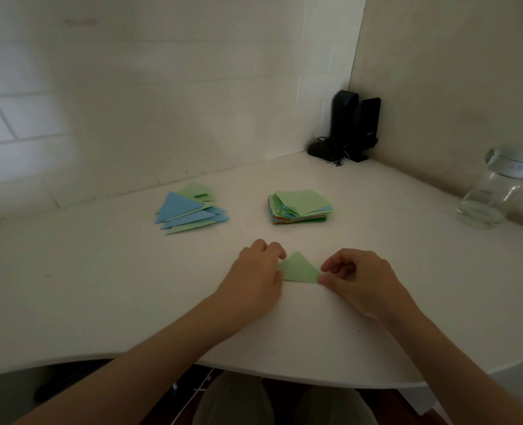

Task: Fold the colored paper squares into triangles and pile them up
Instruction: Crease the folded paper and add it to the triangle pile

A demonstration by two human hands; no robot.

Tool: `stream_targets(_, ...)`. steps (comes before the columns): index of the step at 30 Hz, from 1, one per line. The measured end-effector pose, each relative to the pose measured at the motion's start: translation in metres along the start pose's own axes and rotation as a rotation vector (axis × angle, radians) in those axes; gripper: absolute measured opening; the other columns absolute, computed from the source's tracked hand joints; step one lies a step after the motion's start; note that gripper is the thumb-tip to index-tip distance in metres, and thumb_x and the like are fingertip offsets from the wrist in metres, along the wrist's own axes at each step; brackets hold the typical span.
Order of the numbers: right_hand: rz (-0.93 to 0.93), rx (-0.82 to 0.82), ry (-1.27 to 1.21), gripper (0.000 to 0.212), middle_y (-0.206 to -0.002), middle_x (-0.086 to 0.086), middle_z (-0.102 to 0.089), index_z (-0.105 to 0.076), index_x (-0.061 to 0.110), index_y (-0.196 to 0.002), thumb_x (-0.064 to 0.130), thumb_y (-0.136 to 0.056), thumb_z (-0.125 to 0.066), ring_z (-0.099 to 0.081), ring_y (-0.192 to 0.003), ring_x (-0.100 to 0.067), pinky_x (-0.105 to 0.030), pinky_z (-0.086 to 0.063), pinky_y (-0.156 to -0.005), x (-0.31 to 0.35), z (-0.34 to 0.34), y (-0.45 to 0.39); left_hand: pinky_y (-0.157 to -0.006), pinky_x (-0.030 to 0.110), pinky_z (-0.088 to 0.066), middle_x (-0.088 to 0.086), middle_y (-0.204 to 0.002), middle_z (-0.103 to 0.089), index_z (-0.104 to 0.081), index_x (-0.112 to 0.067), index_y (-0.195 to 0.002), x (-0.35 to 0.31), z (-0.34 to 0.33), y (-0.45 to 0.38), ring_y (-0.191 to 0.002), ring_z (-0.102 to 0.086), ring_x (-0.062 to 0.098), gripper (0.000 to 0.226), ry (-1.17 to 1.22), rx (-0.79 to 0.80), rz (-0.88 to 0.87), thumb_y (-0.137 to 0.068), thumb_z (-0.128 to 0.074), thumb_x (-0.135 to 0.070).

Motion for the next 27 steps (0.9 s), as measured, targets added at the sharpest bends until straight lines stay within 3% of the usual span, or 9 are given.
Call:
stream_targets(3, 0.008, -0.017, -0.023, 0.011, -0.076, 0.006, -0.065, -0.067, 0.03, -0.076, 0.028, -0.072, -0.078, -0.057, -0.069, -0.001, -0.005, -0.041, -0.062, 0.0, 0.0, 0.001, -0.09, 0.033, -0.041, 0.006, -0.123, -0.042, -0.042, -0.019, -0.129, -0.007, -0.007, -0.006, -0.11, -0.049, 0.024, 0.045, -0.095, 0.041, 0.054, -0.091, -0.055, -0.039)
stream_targets(6, 0.018, -0.016, -0.019, 0.011, -0.076, 0.005, -0.064, -0.067, 0.03, -0.077, 0.028, -0.072, -0.077, -0.056, -0.07, -0.002, -0.004, -0.04, -0.062, 0.001, 0.0, 0.001, -0.089, 0.031, -0.042, 0.004, -0.121, -0.047, -0.044, -0.021, -0.128, 0.0, -0.008, -0.013, -0.109, -0.052, 0.022, 0.053, -0.029, 0.1, 0.15, -0.084, -0.065, -0.043)
stream_targets(10, 0.029, -0.035, -0.015, 0.013, -0.081, 0.006, -0.062, -0.067, 0.032, -0.081, 0.026, -0.073, -0.076, -0.056, -0.072, -0.002, -0.003, -0.038, -0.063, -0.001, 0.0, 0.001, -0.078, 0.025, -0.045, -0.004, -0.102, -0.06, -0.056, -0.024, -0.113, 0.003, -0.004, -0.014, -0.09, -0.055, 0.014, 0.036, 0.119, 0.078, 0.151, -0.081, -0.07, -0.032)
stream_targets(13, 0.039, -0.005, 0.013, 0.017, -0.087, 0.007, -0.058, -0.066, 0.035, -0.091, 0.032, -0.076, -0.074, -0.052, -0.074, 0.001, -0.001, -0.036, -0.064, 0.001, -0.005, 0.0, -0.061, 0.008, -0.037, -0.011, -0.085, -0.056, -0.064, -0.021, -0.098, 0.005, 0.001, -0.012, -0.071, -0.05, 0.002, 0.019, 0.177, 0.022, 0.101, -0.082, -0.07, -0.028)
stream_targets(16, 0.023, 0.011, 0.049, 0.01, -0.086, 0.009, -0.053, -0.066, 0.037, -0.082, 0.045, -0.078, -0.069, -0.048, -0.071, 0.001, -0.01, -0.034, -0.062, 0.007, -0.008, -0.001, -0.056, 0.006, -0.036, -0.014, -0.07, -0.062, -0.069, -0.021, -0.085, 0.012, 0.004, -0.009, -0.062, -0.054, -0.002, 0.01, 0.271, -0.013, 0.109, -0.079, -0.073, -0.027)
stream_targets(19, 0.024, 0.034, 0.089, 0.024, -0.08, 0.013, -0.05, -0.054, 0.038, -0.062, 0.049, -0.079, -0.066, -0.051, -0.075, -0.005, -0.027, -0.043, -0.074, 0.014, -0.008, -0.002, -0.058, 0.006, -0.039, -0.011, -0.069, -0.071, -0.07, -0.023, -0.081, 0.02, 0.006, -0.007, -0.065, -0.061, -0.003, 0.007, 0.341, 0.002, 0.123, -0.078, -0.074, -0.029)
stream_targets(22, 0.029, 0.078, 0.118, 0.03, -0.083, 0.011, -0.052, -0.057, 0.029, -0.062, 0.051, -0.081, -0.062, -0.053, -0.084, -0.011, -0.035, -0.045, -0.083, 0.015, -0.013, -0.006, -0.056, 0.003, -0.037, -0.012, -0.069, -0.072, -0.07, -0.024, -0.08, 0.028, 0.01, -0.008, -0.061, -0.059, -0.007, 0.008, 0.347, 0.012, 0.129, -0.08, -0.073, -0.031)
stream_targets(25, 0.063, 0.046, 0.141, 0.029, -0.092, 0.006, -0.055, -0.061, 0.026, -0.068, 0.049, -0.085, -0.058, -0.054, -0.091, -0.013, -0.033, -0.043, -0.086, 0.017, -0.008, -0.018, -0.054, 0.012, -0.039, -0.019, -0.058, -0.066, -0.069, -0.02, -0.08, 0.044, 0.023, -0.01, -0.05, -0.049, -0.003, 0.009, 0.395, 0.007, 0.157, -0.087, -0.066, -0.026)
stream_targets(27, 0.081, -0.043, 0.158, 0.028, -0.093, 0.001, -0.058, -0.063, 0.02, -0.075, 0.044, -0.088, -0.057, -0.056, -0.089, -0.016, -0.029, -0.041, -0.081, 0.019, 0.003, -0.031, -0.057, 0.022, -0.039, -0.02, -0.052, -0.061, -0.067, -0.015, -0.078, 0.068, 0.045, -0.014, -0.054, -0.046, 0.006, 0.014, 0.397, -0.088, 0.189, -0.09, -0.061, -0.021)
Point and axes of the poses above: each hand's wrist, its own y-axis away from the middle knuckle, its own z-axis out of the back of the hand, x = y × z, the point moved 8 cm from there along -y, towards the middle knuckle
